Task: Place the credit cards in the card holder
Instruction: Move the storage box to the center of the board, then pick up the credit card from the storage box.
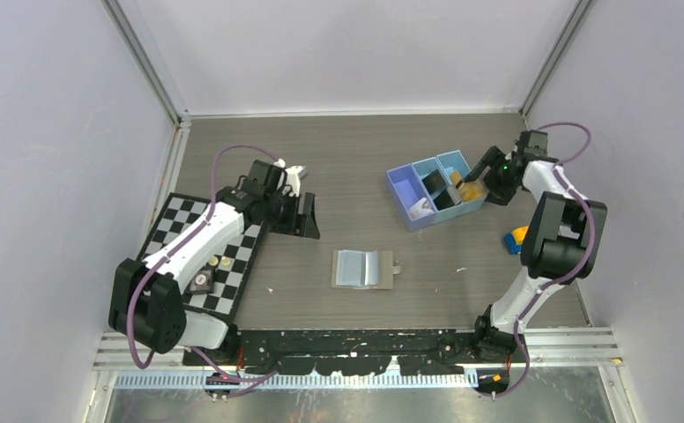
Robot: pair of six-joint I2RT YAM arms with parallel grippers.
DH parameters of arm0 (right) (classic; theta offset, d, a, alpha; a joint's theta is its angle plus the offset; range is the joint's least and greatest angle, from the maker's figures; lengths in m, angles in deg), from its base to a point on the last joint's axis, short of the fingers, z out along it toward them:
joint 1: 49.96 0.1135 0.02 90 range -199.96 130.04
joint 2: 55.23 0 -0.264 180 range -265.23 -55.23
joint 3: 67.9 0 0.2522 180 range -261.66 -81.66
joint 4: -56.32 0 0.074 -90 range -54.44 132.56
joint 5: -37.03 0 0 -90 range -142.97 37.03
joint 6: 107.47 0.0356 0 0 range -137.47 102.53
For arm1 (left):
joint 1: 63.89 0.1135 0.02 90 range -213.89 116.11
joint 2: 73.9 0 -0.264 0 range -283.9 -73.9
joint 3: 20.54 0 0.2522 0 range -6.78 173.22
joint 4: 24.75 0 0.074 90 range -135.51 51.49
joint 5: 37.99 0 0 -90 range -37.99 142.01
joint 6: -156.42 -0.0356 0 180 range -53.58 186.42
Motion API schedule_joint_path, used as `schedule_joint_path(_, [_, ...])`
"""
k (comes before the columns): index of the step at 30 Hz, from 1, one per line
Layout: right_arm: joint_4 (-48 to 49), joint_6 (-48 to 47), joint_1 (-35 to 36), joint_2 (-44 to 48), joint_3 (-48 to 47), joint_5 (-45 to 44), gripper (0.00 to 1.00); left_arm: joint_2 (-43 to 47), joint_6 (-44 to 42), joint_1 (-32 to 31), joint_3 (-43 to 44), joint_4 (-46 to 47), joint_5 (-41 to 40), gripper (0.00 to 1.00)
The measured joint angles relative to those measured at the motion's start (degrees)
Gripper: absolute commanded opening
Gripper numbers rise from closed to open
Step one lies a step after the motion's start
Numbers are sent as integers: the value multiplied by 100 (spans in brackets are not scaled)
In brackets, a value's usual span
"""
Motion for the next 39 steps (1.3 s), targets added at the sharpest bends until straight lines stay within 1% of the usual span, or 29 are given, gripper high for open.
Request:
schedule_joint_path(3, [-11,236,442,544,531,-437,81,-31,2,0,0,-9,4,69])
schedule_joint_path(7, [-44,601,852,1318,1045,-962,81,-46,2,0,0,-17,42,69])
schedule_joint_path(10, [-52,713,857,1681,1067,-1443,81,-46,2,0,0,-17,46,69])
schedule_joint_path(15, [-295,575,835,1801,772,-1969,80,-46,0,0,0,-22,48,69])
schedule_joint_path(19, [-514,291,1126,1873,549,-1961,72,-48,2,0,0,-24,48,69])
schedule_joint_path(21, [-675,120,1333,1875,358,-1777,65,-50,2,0,0,-24,50,69])
schedule_joint_path(26, [-1036,-348,1604,1469,-361,-1497,58,-57,0,0,0,-31,50,69])
schedule_joint_path(29, [-1215,-662,1593,999,-726,-1488,56,-59,2,0,0,-37,52,69])
schedule_joint_path(32, [-1471,-920,1587,481,-1054,-1488,52,-59,0,0,0,-39,55,69])
schedule_joint_path(35, [-1598,-1123,1587,50,-1244,-1488,51,-59,0,0,0,-39,55,69])
schedule_joint_path(39, [-1727,-1322,1587,-245,-1368,-1491,51,-59,0,0,0,-39,55,69])
